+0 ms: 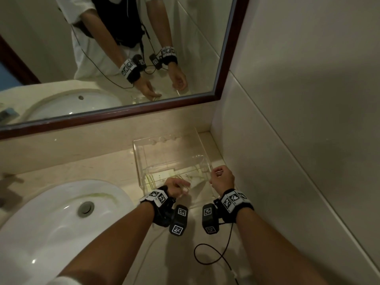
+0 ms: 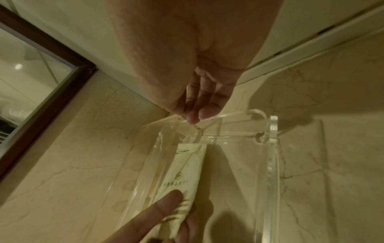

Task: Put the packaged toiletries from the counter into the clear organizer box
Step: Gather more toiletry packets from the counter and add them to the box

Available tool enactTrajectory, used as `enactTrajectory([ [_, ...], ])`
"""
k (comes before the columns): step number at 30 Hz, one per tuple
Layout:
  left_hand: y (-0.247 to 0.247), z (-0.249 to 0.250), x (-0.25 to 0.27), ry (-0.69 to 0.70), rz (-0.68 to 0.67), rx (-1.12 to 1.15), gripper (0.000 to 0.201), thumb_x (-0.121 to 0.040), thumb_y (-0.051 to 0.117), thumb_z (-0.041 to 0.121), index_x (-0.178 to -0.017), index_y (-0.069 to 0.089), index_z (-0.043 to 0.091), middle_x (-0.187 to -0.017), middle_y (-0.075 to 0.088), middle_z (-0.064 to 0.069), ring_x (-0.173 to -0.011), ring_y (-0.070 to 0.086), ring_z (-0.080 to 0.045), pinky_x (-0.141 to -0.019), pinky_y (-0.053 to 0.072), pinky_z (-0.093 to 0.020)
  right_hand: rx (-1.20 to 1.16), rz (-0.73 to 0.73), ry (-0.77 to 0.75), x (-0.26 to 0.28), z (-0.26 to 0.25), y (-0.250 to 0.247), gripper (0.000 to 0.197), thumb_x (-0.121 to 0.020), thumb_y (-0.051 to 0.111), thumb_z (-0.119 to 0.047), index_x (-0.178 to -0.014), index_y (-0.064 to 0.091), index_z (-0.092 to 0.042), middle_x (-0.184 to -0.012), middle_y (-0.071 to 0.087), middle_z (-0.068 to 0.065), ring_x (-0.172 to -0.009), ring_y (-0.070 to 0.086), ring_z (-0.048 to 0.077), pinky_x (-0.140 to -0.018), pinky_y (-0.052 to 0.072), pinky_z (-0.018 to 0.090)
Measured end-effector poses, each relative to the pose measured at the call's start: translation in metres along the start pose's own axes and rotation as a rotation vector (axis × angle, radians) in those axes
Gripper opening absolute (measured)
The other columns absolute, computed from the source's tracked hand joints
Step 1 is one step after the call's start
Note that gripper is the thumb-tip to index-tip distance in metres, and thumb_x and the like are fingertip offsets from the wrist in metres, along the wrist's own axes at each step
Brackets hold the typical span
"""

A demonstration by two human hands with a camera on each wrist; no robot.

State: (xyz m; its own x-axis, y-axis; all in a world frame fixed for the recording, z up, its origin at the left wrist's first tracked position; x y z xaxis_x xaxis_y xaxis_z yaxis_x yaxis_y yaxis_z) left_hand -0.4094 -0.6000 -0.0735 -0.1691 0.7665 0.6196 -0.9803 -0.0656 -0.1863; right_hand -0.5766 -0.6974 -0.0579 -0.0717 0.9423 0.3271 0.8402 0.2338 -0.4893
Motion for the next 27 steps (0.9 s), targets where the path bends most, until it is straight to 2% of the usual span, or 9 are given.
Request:
enactTrajectory([
  [3,0.005,0.002,0.002,-0.013,0.013,0.045,0.039,-0.076,0.067,-0.013,-0.114,0.062,-0.009,-0.12,0.058,-0.033,-0.114,0.057,-0.045,-0.1,0.046,-0.048,0.0,-0.001,0.014,0.0,0.0,-0.001,0.013,-0.082,0.059,-0.019,-0.071,0.054,-0.025,-0.077,0.069,0.008,-0.077,0.069,0.031,-0.073,0.059,0.048],
  [7,0.01,0.001,0.005,-0.066,0.023,0.132,0.054,-0.073,0.072,-0.006,-0.123,0.054,-0.003,-0.13,0.054,-0.026,-0.121,0.053,-0.039,-0.101,0.047,-0.038,-0.001,-0.016,0.03,0.002,0.0,0.0,0.014,-0.083,0.059,-0.019,-0.072,0.053,-0.025,-0.079,0.069,0.009,-0.078,0.069,0.031,-0.074,0.059,0.049],
  [12,0.01,0.003,0.007,-0.074,0.018,0.16,0.066,-0.069,0.077,-0.002,-0.128,0.05,0.007,-0.131,0.053,-0.02,-0.121,0.053,-0.037,-0.105,0.044,-0.043,0.002,-0.026,0.033,0.004,0.0,0.003,0.013,-0.084,0.058,-0.018,-0.073,0.053,-0.023,-0.081,0.069,0.011,-0.077,0.069,0.032,-0.073,0.059,0.05],
  [14,0.011,0.003,0.009,-0.109,-0.056,0.255,0.049,-0.075,0.066,-0.015,-0.117,0.054,0.007,-0.126,0.05,-0.032,-0.11,0.056,-0.045,-0.098,0.049,-0.044,0.008,-0.025,0.028,0.005,0.0,0.003,0.015,-0.085,0.059,-0.018,-0.072,0.052,-0.024,-0.081,0.07,0.01,-0.077,0.069,0.032,-0.073,0.059,0.05],
  [16,0.013,0.001,0.013,-0.139,-0.113,0.343,0.035,-0.08,0.052,-0.024,-0.1,0.056,0.005,-0.105,0.054,-0.037,-0.081,0.065,-0.04,-0.077,0.057,-0.036,0.013,-0.029,0.025,0.006,0.0,0.003,0.017,-0.085,0.059,-0.018,-0.071,0.052,-0.025,-0.081,0.069,0.01,-0.077,0.069,0.032,-0.072,0.059,0.05],
  [19,0.017,0.002,0.018,-0.133,-0.115,0.264,0.026,-0.078,0.057,-0.02,-0.088,0.059,0.005,-0.08,0.062,-0.014,-0.07,0.064,-0.022,-0.079,0.056,-0.035,0.028,-0.049,0.021,0.007,-0.001,0.002,0.016,-0.085,0.059,-0.019,-0.073,0.053,-0.025,-0.083,0.069,0.009,-0.077,0.07,0.032,-0.073,0.059,0.049],
  [21,0.017,0.003,0.018,-0.121,-0.088,0.303,0.029,-0.078,0.053,-0.024,-0.095,0.055,-0.001,-0.079,0.057,-0.011,-0.075,0.058,-0.026,-0.079,0.056,-0.037,0.046,-0.064,0.018,0.008,-0.001,0.003,0.015,-0.086,0.059,-0.019,-0.073,0.053,-0.024,-0.082,0.069,0.008,-0.076,0.07,0.031,-0.071,0.06,0.048],
  [24,0.015,0.003,0.016,-0.154,-0.068,0.459,0.043,-0.081,0.043,-0.028,-0.117,0.046,-0.006,-0.087,0.055,-0.015,-0.07,0.062,-0.027,-0.054,0.058,-0.027,0.077,-0.094,0.027,0.01,-0.001,0.005,0.014,-0.085,0.058,-0.02,-0.074,0.053,-0.024,-0.083,0.07,0.009,-0.079,0.07,0.03,-0.073,0.06,0.045],
  [27,0.015,0.001,0.015,-0.166,-0.067,0.35,0.057,-0.078,0.06,-0.017,-0.132,0.044,-0.003,-0.119,0.056,-0.014,-0.09,0.067,-0.025,-0.072,0.059,-0.029,0.093,-0.114,0.034,0.008,0.001,0.008,0.01,-0.083,0.059,-0.02,-0.075,0.055,-0.024,-0.083,0.07,0.01,-0.08,0.069,0.028,-0.075,0.06,0.045],
])
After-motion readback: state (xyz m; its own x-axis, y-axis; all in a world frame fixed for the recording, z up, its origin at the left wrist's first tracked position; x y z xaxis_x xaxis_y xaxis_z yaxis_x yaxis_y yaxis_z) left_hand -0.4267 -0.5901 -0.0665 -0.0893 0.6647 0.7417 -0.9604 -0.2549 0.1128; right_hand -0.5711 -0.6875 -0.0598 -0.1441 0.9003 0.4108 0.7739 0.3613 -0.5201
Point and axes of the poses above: each hand's wrist, its own x-axis away from the middle knuckle, its own y-axis out of the palm, z = x × y, the point moved 4 cm from there along -x, towards the middle knuckle
